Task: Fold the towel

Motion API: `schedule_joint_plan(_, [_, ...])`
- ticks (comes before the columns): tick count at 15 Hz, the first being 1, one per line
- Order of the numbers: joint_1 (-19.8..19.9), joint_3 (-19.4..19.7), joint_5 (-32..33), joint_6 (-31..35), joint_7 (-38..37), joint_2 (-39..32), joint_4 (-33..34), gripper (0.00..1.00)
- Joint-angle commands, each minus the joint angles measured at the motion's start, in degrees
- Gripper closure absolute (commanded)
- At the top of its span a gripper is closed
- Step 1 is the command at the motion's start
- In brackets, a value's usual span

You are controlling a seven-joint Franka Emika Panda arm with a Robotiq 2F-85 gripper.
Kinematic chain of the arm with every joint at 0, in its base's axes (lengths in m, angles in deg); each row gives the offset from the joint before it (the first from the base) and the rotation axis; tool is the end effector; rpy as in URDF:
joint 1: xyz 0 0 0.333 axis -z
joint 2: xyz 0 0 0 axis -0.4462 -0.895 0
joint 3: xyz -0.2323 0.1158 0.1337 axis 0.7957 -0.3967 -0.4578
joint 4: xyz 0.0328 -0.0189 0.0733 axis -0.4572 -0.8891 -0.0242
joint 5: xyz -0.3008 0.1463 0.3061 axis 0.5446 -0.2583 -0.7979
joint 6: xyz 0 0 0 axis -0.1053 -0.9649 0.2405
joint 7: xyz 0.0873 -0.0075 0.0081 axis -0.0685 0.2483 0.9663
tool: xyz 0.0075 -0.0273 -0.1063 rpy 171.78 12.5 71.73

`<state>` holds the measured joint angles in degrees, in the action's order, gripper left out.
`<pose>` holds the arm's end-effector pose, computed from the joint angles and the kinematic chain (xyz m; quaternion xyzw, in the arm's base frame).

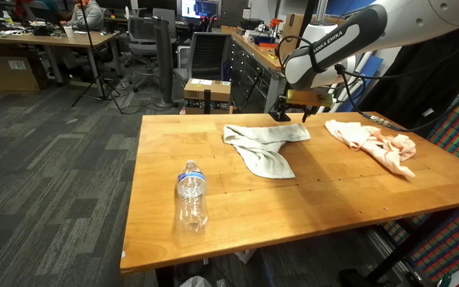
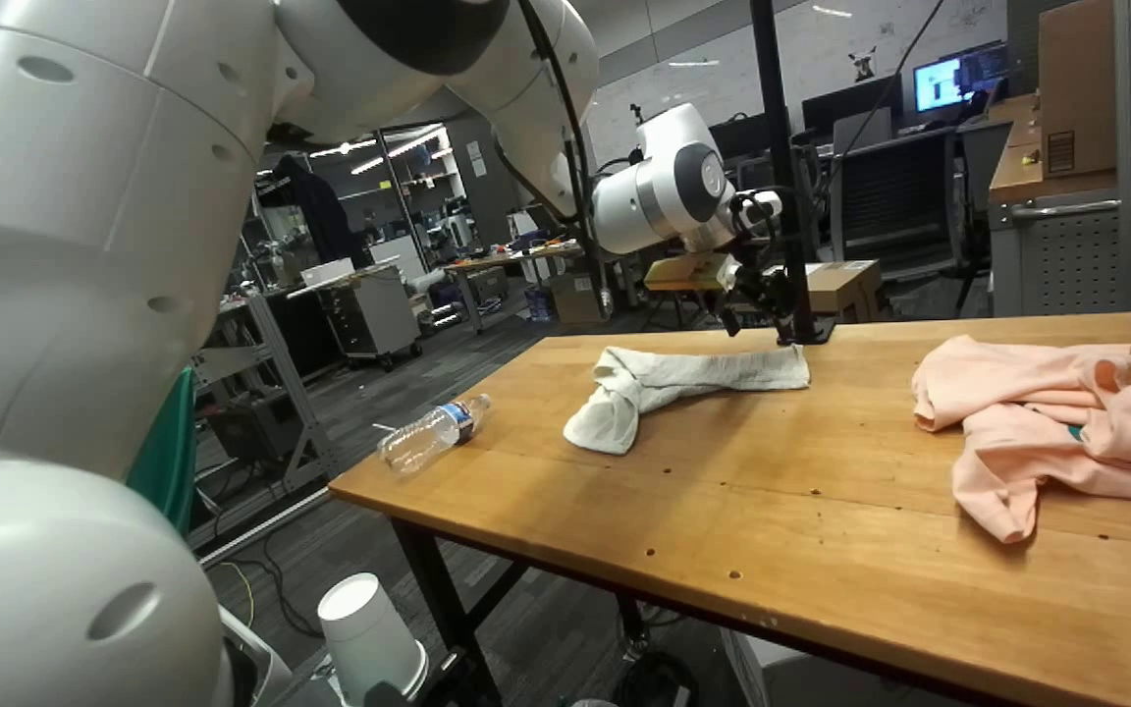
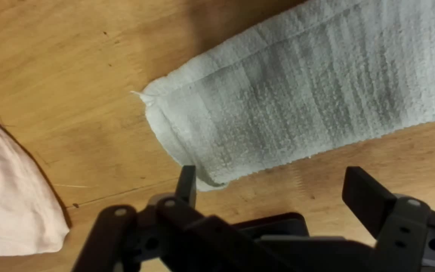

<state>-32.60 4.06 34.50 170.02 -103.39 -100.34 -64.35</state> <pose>0.7577 0.0148 0.2219 0.9790 -0.1468 0.1299 0.0553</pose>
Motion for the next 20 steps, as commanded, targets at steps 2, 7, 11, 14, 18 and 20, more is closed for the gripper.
schedule_joint_plan(2, [0.52,0.03,-1.36,-2.07,3.32,-2.34,3.16,0.0])
schedule_joint_plan(7, [0.12,-0.44,-1.04,-3.53,5.38,-4.25,4.43,0.0])
schedule_joint_plan(11, [-0.06,-1.46,-1.45,-4.54,7.04,-5.64,4.28,0.0])
schedule_joint_plan(14, [-0.14,-1.73,-1.41,-5.1,7.75,-5.95,4.46,0.25])
schedule_joint_plan(18, [-0.44,-1.74,-1.17,-6.77,8.43,-4.79,4.2,0.55])
schedule_joint_plan(20, [-0.82,-1.31,-0.56,-8.08,8.33,-3.43,3.57,0.7])
